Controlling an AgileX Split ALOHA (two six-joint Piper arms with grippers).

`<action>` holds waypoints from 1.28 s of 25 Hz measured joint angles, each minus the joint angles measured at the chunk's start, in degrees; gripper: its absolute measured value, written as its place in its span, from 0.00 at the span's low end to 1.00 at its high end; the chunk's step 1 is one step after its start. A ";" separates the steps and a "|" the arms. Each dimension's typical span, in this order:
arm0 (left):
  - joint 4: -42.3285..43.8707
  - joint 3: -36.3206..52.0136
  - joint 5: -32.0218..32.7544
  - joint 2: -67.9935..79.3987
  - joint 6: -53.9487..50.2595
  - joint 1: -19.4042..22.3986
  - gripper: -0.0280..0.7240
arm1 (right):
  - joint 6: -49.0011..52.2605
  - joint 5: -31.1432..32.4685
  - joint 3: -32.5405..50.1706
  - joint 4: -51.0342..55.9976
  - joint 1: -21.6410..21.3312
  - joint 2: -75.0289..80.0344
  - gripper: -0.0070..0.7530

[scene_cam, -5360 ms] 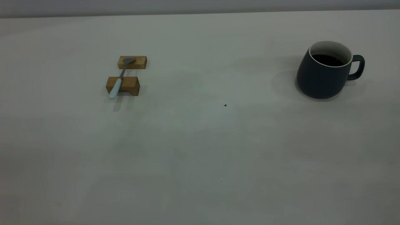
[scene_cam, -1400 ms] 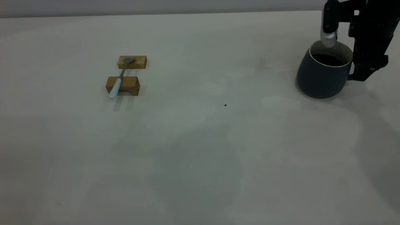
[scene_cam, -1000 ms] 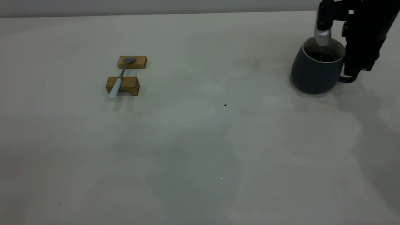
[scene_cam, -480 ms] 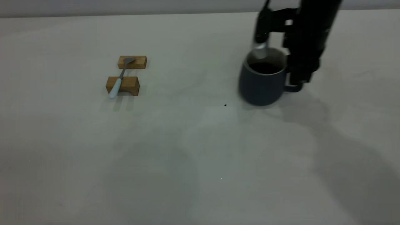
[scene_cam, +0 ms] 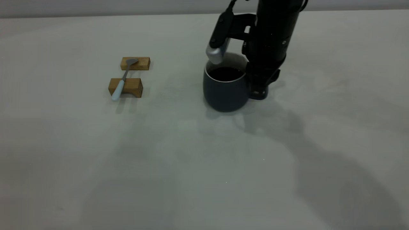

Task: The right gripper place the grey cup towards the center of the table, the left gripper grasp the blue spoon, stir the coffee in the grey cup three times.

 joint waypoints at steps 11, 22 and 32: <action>0.00 0.00 0.00 0.00 0.00 0.00 0.68 | 2.29 0.08 -0.15 0.16 -0.01 0.00 0.23; 0.00 0.00 0.00 0.00 0.00 0.00 0.68 | 2.80 -0.11 -0.35 0.45 -0.01 0.00 0.34; 0.00 0.00 0.00 0.00 0.00 0.00 0.68 | 5.91 5.52 -0.60 1.28 -0.01 -2.12 0.79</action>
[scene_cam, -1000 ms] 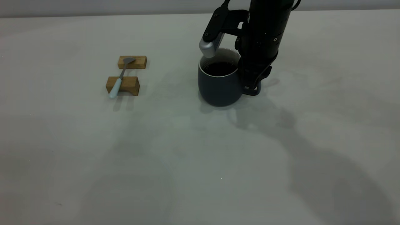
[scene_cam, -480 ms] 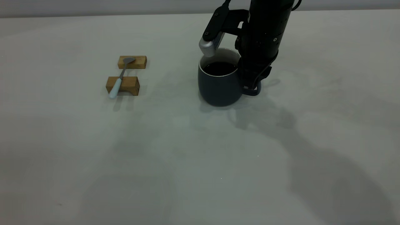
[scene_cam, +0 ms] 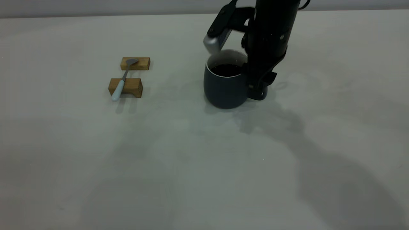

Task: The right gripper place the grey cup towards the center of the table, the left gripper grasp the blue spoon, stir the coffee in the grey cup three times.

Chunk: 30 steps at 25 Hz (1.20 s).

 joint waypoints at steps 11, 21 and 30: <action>0.00 0.00 0.00 0.00 0.00 0.00 0.68 | 13.42 30.03 0.00 0.16 0.00 -34.25 0.94; 0.00 0.00 0.00 0.00 0.00 0.00 0.68 | 27.40 35.51 11.52 0.06 0.00 -62.50 0.92; 0.00 0.00 0.00 0.00 0.00 0.00 0.68 | 34.04 34.17 41.14 1.03 -3.57 -92.44 0.91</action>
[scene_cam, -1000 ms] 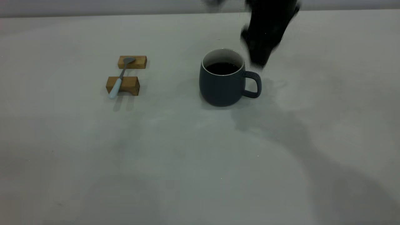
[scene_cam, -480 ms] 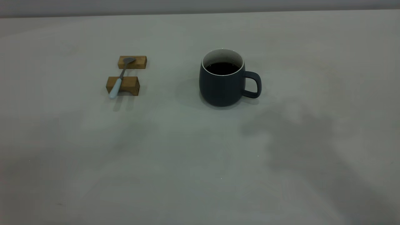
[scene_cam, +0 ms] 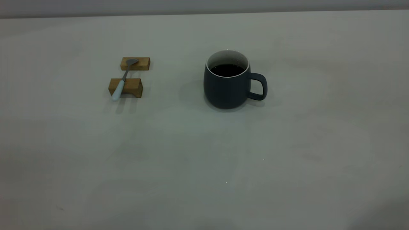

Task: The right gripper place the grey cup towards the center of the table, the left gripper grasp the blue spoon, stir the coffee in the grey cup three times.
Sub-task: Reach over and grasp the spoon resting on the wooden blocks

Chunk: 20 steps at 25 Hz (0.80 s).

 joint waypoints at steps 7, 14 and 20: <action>0.00 0.00 0.00 0.00 0.00 0.00 0.68 | -3.65 -3.46 13.90 5.90 -13.03 -20.54 0.89; 0.00 0.00 0.00 0.00 0.00 0.00 0.68 | -3.67 -4.15 19.37 5.51 -19.83 -36.96 0.87; 0.00 0.00 0.00 0.00 0.00 0.00 0.68 | -1.78 -4.27 19.42 2.68 -23.28 -40.66 0.85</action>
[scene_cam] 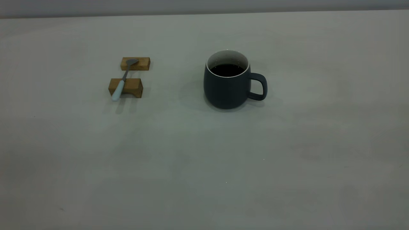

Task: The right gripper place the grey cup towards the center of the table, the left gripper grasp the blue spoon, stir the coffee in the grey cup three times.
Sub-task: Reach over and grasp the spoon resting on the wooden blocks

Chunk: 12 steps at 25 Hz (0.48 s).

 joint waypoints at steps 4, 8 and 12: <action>0.00 0.00 0.00 0.00 0.00 0.00 0.68 | 0.26 0.00 0.00 -0.25 -0.07 0.00 0.79; 0.00 0.00 0.00 0.00 0.00 0.00 0.68 | 0.34 0.00 0.00 -0.25 -0.07 0.00 0.69; 0.00 0.00 0.00 0.00 0.00 0.00 0.68 | 0.39 0.00 0.00 -0.25 -0.07 0.00 0.59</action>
